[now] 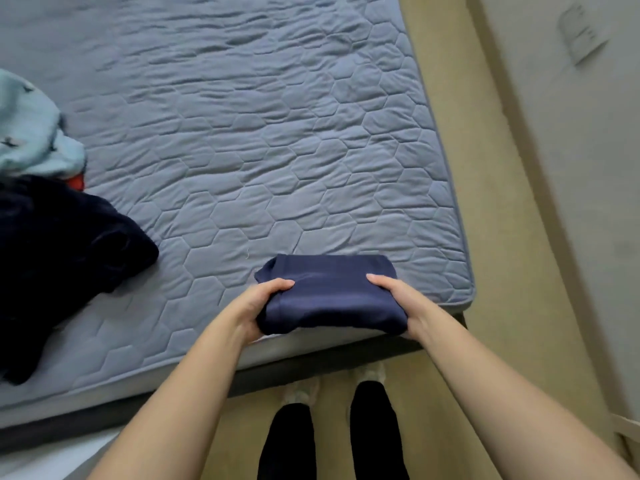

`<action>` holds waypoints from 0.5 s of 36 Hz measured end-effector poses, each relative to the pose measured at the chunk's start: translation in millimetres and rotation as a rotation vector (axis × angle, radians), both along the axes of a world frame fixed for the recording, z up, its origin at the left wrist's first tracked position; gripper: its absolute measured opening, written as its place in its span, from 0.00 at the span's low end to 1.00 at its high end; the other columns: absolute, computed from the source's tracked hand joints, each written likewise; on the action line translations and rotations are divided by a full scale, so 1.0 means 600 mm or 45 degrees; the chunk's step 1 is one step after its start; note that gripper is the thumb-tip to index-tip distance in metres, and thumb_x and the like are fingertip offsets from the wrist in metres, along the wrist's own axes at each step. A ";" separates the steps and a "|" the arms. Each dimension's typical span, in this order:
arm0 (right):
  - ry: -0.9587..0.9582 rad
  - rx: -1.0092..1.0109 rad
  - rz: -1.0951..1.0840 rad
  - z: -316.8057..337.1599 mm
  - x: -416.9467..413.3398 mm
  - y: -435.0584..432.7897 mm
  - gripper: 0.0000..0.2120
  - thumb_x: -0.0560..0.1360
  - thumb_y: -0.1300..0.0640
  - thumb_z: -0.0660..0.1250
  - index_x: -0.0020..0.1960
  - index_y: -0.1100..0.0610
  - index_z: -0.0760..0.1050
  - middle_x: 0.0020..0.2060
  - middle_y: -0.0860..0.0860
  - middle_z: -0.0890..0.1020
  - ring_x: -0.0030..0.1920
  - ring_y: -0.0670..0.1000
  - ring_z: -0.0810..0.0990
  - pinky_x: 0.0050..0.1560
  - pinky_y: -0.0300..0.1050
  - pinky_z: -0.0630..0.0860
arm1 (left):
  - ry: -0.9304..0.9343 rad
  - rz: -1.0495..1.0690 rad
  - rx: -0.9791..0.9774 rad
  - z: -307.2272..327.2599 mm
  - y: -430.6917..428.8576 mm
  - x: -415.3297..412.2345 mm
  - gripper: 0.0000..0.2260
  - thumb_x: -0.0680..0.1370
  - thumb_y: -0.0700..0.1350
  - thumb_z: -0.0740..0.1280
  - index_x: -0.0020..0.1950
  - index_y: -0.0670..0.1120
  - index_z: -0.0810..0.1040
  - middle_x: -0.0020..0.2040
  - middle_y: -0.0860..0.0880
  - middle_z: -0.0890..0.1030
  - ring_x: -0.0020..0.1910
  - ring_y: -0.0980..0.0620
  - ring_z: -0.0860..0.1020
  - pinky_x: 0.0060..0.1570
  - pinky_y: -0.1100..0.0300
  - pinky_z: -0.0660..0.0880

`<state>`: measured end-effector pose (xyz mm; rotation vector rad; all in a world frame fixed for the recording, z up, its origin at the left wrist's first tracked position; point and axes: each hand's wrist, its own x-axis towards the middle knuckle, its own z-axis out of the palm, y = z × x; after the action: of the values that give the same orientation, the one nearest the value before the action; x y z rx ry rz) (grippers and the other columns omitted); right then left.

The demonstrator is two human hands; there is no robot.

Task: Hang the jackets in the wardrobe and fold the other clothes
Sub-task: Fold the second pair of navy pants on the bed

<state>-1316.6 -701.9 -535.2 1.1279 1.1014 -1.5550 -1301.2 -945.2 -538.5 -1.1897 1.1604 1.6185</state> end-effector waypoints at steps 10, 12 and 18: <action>0.308 -0.140 -0.642 0.405 0.220 0.073 0.11 0.78 0.56 0.63 0.54 0.61 0.78 0.47 0.54 0.85 0.42 0.51 0.84 0.45 0.41 0.80 | 0.165 -0.216 0.256 0.382 0.093 0.096 0.07 0.75 0.44 0.68 0.49 0.42 0.78 0.34 0.46 0.84 0.27 0.52 0.81 0.25 0.63 0.77; 0.404 -0.118 -0.728 0.464 0.276 0.100 0.11 0.77 0.55 0.64 0.55 0.60 0.78 0.49 0.54 0.85 0.44 0.51 0.85 0.48 0.44 0.80 | 0.196 -0.284 0.302 0.445 0.129 0.121 0.08 0.73 0.44 0.69 0.48 0.42 0.79 0.34 0.46 0.84 0.27 0.51 0.81 0.24 0.62 0.76; 0.612 0.032 -1.067 0.583 0.452 0.208 0.13 0.75 0.53 0.66 0.57 0.58 0.77 0.49 0.55 0.85 0.43 0.54 0.85 0.38 0.44 0.81 | 0.327 -0.562 0.439 0.575 0.280 0.205 0.18 0.63 0.46 0.73 0.50 0.42 0.78 0.36 0.44 0.84 0.28 0.50 0.82 0.25 0.61 0.77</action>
<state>-1045.7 -577.0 -185.3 1.3612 0.9882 -2.5710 -1178.5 -776.9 -193.5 -0.4744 1.1431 1.5680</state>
